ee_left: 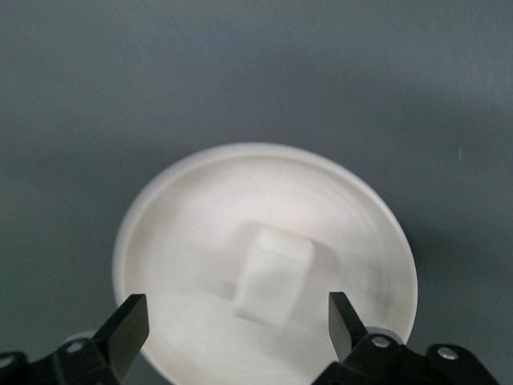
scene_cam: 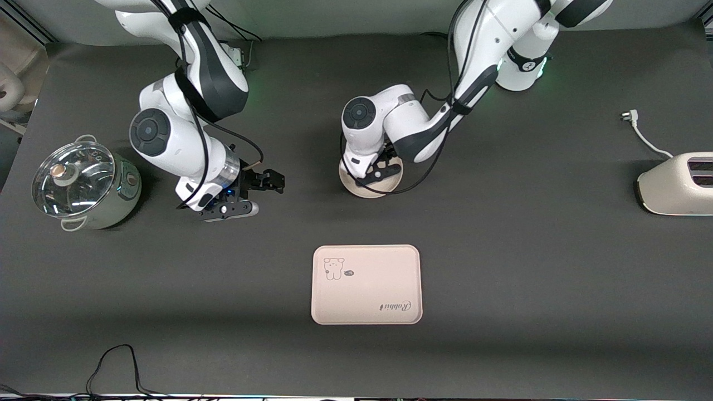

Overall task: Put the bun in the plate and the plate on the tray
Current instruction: 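Open the left gripper to drop the bun onto the plate, then withdraw the left gripper while the right gripper reaches the plate rim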

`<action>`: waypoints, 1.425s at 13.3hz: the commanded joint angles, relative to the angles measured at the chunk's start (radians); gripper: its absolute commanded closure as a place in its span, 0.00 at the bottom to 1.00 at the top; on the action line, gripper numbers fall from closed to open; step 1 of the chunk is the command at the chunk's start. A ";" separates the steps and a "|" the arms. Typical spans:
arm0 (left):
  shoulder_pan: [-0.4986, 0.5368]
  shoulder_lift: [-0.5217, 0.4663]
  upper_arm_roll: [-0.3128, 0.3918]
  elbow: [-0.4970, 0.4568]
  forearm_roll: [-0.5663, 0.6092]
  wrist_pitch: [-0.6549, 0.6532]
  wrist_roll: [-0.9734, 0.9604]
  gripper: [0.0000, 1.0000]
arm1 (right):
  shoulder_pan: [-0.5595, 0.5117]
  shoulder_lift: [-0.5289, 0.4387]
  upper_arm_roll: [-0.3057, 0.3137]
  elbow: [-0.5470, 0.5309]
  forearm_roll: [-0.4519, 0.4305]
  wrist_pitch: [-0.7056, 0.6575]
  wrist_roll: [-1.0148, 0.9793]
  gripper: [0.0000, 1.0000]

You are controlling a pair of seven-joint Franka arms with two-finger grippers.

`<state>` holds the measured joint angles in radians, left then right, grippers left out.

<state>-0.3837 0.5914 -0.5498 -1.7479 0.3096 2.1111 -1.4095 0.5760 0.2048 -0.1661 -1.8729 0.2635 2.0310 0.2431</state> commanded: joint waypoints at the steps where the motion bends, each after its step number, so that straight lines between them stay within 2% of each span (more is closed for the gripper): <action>1: 0.136 -0.152 -0.032 0.007 -0.024 -0.135 0.116 0.00 | 0.016 0.019 -0.010 -0.019 0.022 0.047 0.015 0.00; 4: 0.348 -0.284 -0.025 0.054 -0.073 -0.270 0.442 0.00 | 0.071 0.041 -0.010 -0.020 0.023 0.066 0.048 0.00; 7: 0.552 -0.386 -0.021 0.054 -0.118 -0.287 0.645 0.00 | 0.198 0.120 -0.010 -0.018 0.023 0.214 0.184 0.00; 9: 0.668 -0.420 -0.021 0.053 -0.153 -0.304 0.806 0.00 | 0.264 0.177 -0.010 -0.019 0.023 0.258 0.209 0.01; 11: 0.750 -0.439 -0.019 0.057 -0.193 -0.328 0.927 0.00 | 0.313 0.223 -0.015 -0.019 0.016 0.259 0.241 0.01; 12: 0.749 -0.447 -0.001 0.057 -0.196 -0.336 0.964 0.00 | 0.338 0.249 -0.019 -0.017 0.007 0.273 0.275 0.01; 13: 0.691 -0.472 0.092 0.056 -0.199 -0.350 0.992 0.00 | 0.343 0.269 -0.020 -0.018 0.005 0.297 0.274 0.02; 16: 0.299 -0.539 0.545 0.042 -0.279 -0.378 1.041 0.00 | 0.376 0.278 -0.018 -0.058 -0.004 0.336 0.263 0.05; 17: 0.242 -0.551 0.626 0.028 -0.283 -0.384 1.093 0.00 | 0.402 0.272 -0.021 -0.113 -0.006 0.394 0.262 0.05; 19: 0.241 -0.555 0.649 0.028 -0.283 -0.385 1.149 0.00 | 0.441 0.266 -0.021 -0.243 -0.013 0.591 0.263 0.04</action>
<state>-0.1058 0.0699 0.0392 -1.6821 0.0449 1.7274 -0.3228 0.9587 0.4933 -0.1677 -1.9901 0.2658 2.4693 0.4930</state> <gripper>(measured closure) 0.000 0.048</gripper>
